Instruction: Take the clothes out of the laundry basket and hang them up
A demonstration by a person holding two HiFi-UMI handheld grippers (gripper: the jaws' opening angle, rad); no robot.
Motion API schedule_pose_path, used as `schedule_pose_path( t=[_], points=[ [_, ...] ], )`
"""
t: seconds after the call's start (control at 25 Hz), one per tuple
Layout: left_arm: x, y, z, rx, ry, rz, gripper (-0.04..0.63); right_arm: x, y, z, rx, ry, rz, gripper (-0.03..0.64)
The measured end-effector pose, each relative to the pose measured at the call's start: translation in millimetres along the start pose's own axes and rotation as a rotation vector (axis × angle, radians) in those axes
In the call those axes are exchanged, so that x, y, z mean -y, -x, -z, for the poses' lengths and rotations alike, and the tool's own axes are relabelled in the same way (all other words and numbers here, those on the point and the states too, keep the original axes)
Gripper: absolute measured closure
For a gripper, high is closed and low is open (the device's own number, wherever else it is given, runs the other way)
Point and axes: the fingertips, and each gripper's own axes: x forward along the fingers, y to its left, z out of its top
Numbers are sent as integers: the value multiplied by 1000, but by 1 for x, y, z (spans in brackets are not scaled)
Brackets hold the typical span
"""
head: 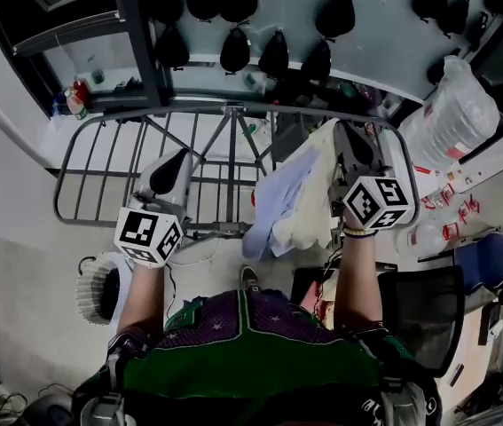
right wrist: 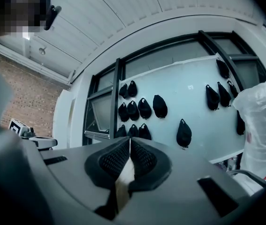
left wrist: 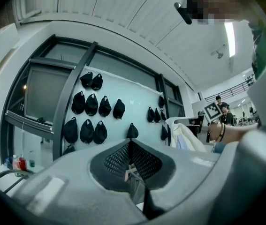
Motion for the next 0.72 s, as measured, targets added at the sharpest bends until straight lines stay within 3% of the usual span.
schedule_pose_path(
  t=[0.24, 0.72],
  points=[
    [0, -56, 10, -18, -1, -31, 578, 46, -50, 17, -28, -14, -41, 609],
    [5, -108, 48, -109, -2, -76, 577, 98, -92, 114, -208, -110, -100, 607]
  ],
)
